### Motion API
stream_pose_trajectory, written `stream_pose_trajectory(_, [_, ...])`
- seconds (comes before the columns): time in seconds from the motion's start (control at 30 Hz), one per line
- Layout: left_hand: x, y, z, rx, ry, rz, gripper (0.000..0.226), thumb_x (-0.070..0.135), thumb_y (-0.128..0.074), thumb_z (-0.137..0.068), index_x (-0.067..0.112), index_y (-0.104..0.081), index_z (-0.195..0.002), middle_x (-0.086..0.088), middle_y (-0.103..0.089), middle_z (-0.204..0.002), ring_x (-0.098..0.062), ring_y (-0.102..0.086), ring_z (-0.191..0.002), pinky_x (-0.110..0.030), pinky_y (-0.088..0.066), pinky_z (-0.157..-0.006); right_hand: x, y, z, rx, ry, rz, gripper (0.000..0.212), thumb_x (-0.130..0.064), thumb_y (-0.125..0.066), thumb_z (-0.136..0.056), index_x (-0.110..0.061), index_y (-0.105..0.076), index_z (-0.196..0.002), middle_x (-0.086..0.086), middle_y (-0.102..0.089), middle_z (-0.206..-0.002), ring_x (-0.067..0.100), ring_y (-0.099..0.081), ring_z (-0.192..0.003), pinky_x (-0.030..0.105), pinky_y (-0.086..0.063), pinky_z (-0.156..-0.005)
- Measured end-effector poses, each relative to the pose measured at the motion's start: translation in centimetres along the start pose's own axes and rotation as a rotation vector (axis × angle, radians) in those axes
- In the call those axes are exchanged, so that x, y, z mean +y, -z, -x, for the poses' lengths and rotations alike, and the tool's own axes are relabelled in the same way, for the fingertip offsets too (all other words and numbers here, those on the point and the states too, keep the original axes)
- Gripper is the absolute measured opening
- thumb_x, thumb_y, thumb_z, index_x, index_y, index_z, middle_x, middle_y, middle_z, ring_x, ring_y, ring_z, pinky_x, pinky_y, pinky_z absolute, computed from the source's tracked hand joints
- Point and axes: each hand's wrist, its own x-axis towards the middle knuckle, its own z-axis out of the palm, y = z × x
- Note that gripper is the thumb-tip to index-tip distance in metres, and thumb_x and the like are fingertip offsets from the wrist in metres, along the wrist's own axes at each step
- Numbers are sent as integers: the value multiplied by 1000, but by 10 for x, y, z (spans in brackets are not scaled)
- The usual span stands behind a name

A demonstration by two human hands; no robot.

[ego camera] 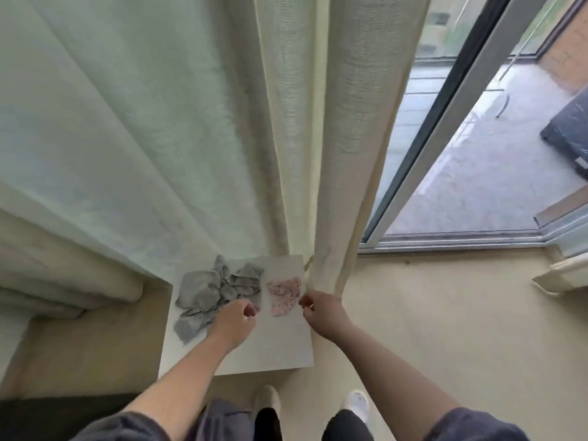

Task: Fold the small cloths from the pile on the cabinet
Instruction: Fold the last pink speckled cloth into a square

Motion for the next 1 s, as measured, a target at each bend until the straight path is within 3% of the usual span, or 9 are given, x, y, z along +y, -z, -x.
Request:
stream_pose_trajectory(0.1, [-23,-1,-21,-19,-6,-38,6,18,-54,-89,23,-55,-89,2,-59,-96,-16,-54,-90,-27,-43,-78,-6,-26,-27,-15,-53,50,25,-16,-50,-91,-15,-62,-113,4,-63,-121,22,-61,-105,31,-47,-87])
stream_pose_trajectory(0.27, [-58,-27,-71,-33,18,-17,25,16,-53,-88,32,-43,-71,7,-52,-85,-15,-51,-85,-25,-41,-74,7,-62,-79,-31,-115,116,26,-16,-50,-91,-15,-60,-115,3,-64,-117,21,-60,-107,31,-48,-90])
stream_pose_trajectory(0.33, [-68,-40,-99,-37,8,0,17,19,-52,-89,32,-48,-78,6,-55,-91,-14,-53,-86,-28,-46,-80,21,-79,-103,-22,-150,135,26,-17,-50,-91,-16,-58,-115,2,-61,-117,20,-59,-105,29,-46,-86])
stream_pose_trajectory(0.43, [-77,-60,-140,13,-12,19,7,20,-50,-91,24,-56,-90,6,-57,-95,-14,-54,-86,-30,-47,-76,41,-108,-132,-32,-201,190,35,-19,-50,-92,-21,-50,-127,0,-52,-131,19,-58,-105,30,-48,-90])
stream_pose_trajectory(0.57, [-85,-89,-188,68,-62,-7,23,21,-49,-96,24,-56,-117,7,-52,-117,-15,-55,-101,-26,-43,-74,55,-136,-176,7,-133,184,63,1,-47,-88,-22,-35,-146,-2,-20,-158,22,-45,-131,27,-42,-96])
stream_pose_trajectory(0.67, [-93,-109,-214,105,-104,-83,39,20,-49,-94,25,-47,-133,5,-46,-131,-17,-53,-110,-31,-49,-83,66,-152,-205,40,-87,215,63,0,-48,-85,-25,-36,-142,-2,-24,-152,18,-36,-135,23,-39,-101])
stream_pose_trajectory(0.8, [-88,-123,-239,103,-113,-124,53,21,-50,-96,24,-29,-145,1,-36,-137,-19,-53,-111,-25,-41,-69,70,-155,-231,87,-128,223,54,0,-49,-84,-19,-45,-134,0,-37,-137,18,-48,-120,22,-41,-87])
stream_pose_trajectory(0.9, [-83,-125,-252,101,-91,-158,27,19,-49,-98,19,-49,-125,-2,-48,-123,-20,-57,-100,-29,-46,-70,70,-150,-240,82,-184,285,36,2,-45,-89,-15,-50,-121,2,-44,-125,20,-51,-91,25,-36,-70])
stream_pose_trajectory(1.0, [-80,-123,-253,60,-66,-201,16,16,-44,-99,13,-59,-103,-4,-58,-111,-21,-60,-94,-29,-45,-73,69,-142,-236,55,-228,310,21,-4,-42,-92,-16,-53,-105,2,-52,-109,19,-46,-81,29,-38,-68])
